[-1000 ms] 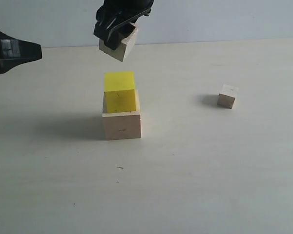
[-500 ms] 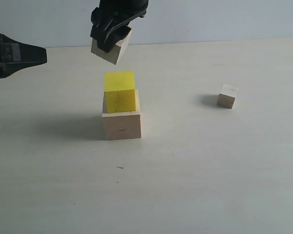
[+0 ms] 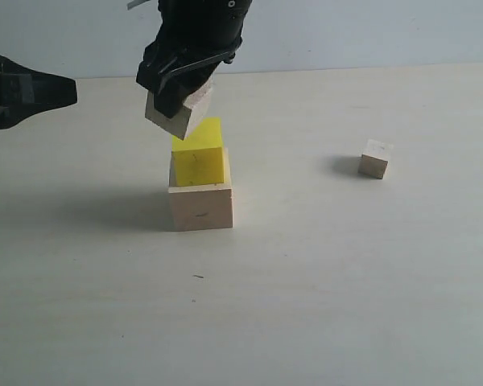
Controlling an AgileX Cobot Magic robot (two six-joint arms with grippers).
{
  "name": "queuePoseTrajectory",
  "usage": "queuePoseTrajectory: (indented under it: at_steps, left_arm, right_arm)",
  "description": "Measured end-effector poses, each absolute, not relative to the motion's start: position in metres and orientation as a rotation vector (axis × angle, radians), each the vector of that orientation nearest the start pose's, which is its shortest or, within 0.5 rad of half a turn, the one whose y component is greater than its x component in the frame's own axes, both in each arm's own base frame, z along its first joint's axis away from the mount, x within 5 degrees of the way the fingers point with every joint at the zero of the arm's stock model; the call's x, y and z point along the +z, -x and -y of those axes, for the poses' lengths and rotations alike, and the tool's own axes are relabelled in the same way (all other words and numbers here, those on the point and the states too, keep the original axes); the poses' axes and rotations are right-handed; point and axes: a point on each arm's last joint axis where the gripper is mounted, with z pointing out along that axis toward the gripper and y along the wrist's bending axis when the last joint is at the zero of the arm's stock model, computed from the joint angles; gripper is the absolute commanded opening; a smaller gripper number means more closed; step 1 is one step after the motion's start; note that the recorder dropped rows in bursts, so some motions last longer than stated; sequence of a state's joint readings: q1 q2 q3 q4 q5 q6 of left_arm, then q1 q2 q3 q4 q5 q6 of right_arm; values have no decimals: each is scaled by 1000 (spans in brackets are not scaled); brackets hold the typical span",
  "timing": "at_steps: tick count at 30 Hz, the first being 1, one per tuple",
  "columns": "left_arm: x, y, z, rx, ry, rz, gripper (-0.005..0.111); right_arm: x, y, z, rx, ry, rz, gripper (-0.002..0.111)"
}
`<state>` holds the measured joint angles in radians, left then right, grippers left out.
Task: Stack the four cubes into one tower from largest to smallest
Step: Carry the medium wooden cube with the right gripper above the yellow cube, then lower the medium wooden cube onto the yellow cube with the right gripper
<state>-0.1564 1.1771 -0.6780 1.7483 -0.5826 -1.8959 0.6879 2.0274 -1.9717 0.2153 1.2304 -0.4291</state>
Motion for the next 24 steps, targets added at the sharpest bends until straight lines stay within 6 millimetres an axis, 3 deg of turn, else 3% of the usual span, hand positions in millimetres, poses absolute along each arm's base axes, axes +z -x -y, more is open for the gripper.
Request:
queuePoseTrajectory:
  at_steps: [24]
  left_arm:
    - [280,-222,85,-757,-396,-2057,0]
  right_arm:
    - [304,-338,-285,188,1269,-2478,0]
